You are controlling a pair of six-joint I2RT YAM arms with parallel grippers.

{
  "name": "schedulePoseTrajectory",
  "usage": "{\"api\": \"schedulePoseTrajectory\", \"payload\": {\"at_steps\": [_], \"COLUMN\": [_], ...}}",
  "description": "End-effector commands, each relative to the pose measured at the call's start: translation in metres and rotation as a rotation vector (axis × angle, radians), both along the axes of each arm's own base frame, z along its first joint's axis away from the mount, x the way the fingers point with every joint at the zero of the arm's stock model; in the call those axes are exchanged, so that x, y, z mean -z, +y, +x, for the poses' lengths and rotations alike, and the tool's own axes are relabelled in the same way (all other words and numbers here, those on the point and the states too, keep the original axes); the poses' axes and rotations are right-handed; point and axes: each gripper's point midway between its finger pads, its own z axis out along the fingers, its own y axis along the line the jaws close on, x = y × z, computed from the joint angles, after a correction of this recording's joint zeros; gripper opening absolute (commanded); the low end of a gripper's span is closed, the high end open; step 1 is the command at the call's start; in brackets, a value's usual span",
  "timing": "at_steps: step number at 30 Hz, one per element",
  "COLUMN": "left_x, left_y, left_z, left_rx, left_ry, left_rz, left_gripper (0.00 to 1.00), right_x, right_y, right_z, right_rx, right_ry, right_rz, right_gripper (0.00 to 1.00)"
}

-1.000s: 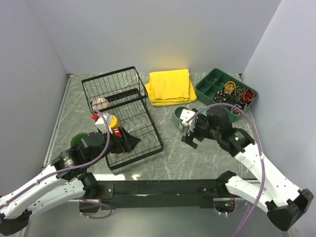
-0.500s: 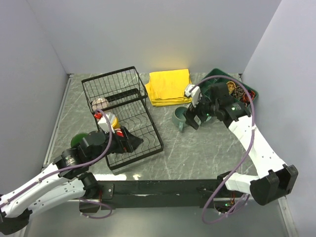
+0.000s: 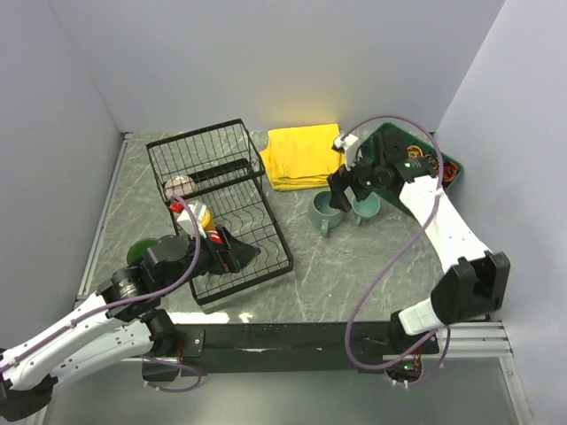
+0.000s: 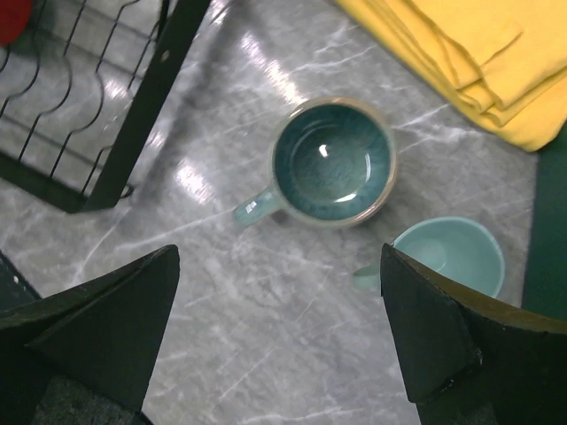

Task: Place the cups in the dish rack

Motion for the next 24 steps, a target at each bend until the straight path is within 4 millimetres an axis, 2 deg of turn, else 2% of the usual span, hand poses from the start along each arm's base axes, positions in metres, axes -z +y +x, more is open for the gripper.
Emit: {"api": "schedulePoseTrajectory", "payload": {"at_steps": [1, 2, 3, 5, 6, 8, 9, 11, 14, 19, 21, 22, 23, 24], "left_x": [-0.014, -0.015, -0.014, -0.016, -0.016, -0.019, -0.021, -0.023, -0.022, -0.023, -0.025, -0.024, -0.024, -0.026], "left_y": [-0.005, -0.005, -0.006, -0.004, -0.004, -0.003, -0.002, 0.000, 0.003, -0.001, -0.004, -0.005, -0.006, -0.006], "left_z": [-0.002, -0.003, -0.003, -0.003, -0.003, -0.004, -0.005, -0.006, -0.006, -0.006, -0.006, -0.007, -0.007, -0.007], "left_rx": [0.019, 0.018, 0.017, 0.010, 0.009, 0.006, 0.005, 0.000, -0.006, 0.003, 0.014, 0.017, 0.018, 0.018], "left_ry": [-0.023, -0.021, -0.019, -0.015, -0.012, -0.012, -0.012, -0.012, -0.014, -0.016, -0.015, -0.010, -0.010, -0.011], "left_rz": [-0.072, -0.084, -0.087, -0.100, -0.103, -0.116, -0.122, -0.125, -0.126, -0.134, -0.148, -0.150, -0.155, -0.160], "left_gripper": [0.96, 0.96, 0.96, 0.96, 0.96, 0.96, 0.96, 0.96, 0.96, 0.96, 0.96, 0.96, 0.96, 0.96], "right_x": [-0.021, -0.030, -0.022, -0.027, -0.016, -0.015, -0.002, 0.008, 0.036, 0.067, 0.081, 0.082, 0.095, 0.099], "right_y": [0.002, 0.003, 0.005, 0.009, 0.011, 0.016, 0.019, 0.021, 0.017, 0.001, -0.001, -0.001, -0.001, -0.001], "right_z": [0.035, 0.042, 0.048, 0.058, 0.064, 0.068, 0.070, 0.061, 0.055, 0.070, 0.075, 0.078, 0.080, 0.082], "right_rx": [0.062, 0.064, 0.066, 0.077, 0.089, 0.081, 0.069, 0.027, 0.006, 0.065, 0.074, 0.080, 0.077, 0.079], "right_ry": [-0.014, -0.023, 0.004, 0.011, 0.045, 0.086, 0.138, 0.199, 0.241, 0.224, 0.248, 0.252, 0.279, 0.288], "right_rz": [0.072, 0.081, 0.080, 0.098, 0.096, 0.105, 0.104, 0.088, 0.011, -0.091, -0.112, -0.120, -0.135, -0.143], "right_gripper": [1.00, 1.00, 1.00, 1.00, 1.00, 1.00, 1.00, 1.00, 0.98, 0.95, 0.91, 0.88, 0.83, 0.81]}}
